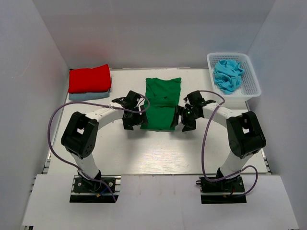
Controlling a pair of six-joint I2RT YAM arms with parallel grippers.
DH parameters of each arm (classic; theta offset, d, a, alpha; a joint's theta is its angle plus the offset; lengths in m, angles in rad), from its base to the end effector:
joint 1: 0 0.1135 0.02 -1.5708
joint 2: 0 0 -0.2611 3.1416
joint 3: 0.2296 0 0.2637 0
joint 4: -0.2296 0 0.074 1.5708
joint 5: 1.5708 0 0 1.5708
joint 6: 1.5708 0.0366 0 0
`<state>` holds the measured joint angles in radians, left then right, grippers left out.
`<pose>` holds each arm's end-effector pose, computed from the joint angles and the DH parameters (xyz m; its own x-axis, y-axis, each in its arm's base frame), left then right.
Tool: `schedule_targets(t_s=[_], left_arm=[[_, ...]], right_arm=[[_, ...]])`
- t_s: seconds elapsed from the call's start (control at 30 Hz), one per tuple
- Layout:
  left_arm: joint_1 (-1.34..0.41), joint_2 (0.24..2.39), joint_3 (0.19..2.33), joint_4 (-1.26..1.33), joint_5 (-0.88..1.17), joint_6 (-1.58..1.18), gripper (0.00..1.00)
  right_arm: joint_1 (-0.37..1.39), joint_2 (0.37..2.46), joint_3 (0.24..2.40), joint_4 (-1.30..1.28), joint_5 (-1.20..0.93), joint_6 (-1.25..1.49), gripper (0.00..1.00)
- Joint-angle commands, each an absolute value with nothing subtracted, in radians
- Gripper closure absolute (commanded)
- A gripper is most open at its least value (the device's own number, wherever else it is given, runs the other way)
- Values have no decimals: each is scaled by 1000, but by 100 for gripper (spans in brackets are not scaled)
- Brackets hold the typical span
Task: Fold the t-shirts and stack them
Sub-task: Grab one side of the 2/3 rectangular tshirt with both arms, then fold the long partially folded tshirt into a neat square
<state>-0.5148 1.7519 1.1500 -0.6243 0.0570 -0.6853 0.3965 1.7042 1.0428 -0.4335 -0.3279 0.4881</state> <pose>0.3036 -0.1741 0.1704 -0.9560 -0.1852 -0.2276 -0.1249 0.9588 -0.2553 0.3128 0.1437 0.1653 -0.9595 0.0796 -0.2704 -0.0586 0.8820 0.4677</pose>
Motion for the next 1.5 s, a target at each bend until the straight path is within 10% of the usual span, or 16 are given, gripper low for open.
schedule_targets(t_s=[0.0, 0.17, 0.37, 0.47, 0.6, 1.07, 1.47], left_arm=[[-534, 1749, 1137, -554, 66, -672, 11], [-552, 1770, 1108, -493, 11, -718, 24], [-583, 1821, 1092, -460, 11, -727, 39], [-592, 1848, 1101, -460, -8, -738, 54], [-603, 1848, 1072, -408, 27, -747, 100], [-673, 1265, 934, -730, 85, -773, 100], [-658, 1314, 1236, -888, 2, -825, 100]], right_arm=[[422, 1715, 1019, -327, -396, 535, 17], [437, 1740, 983, -241, -413, 589, 25], [437, 1793, 980, -213, -391, 612, 62], [442, 1777, 948, -201, -397, 624, 80], [445, 1746, 905, -173, -436, 629, 92], [497, 1331, 859, -569, -489, 542, 100], [451, 1400, 1153, -735, -620, 542, 100]])
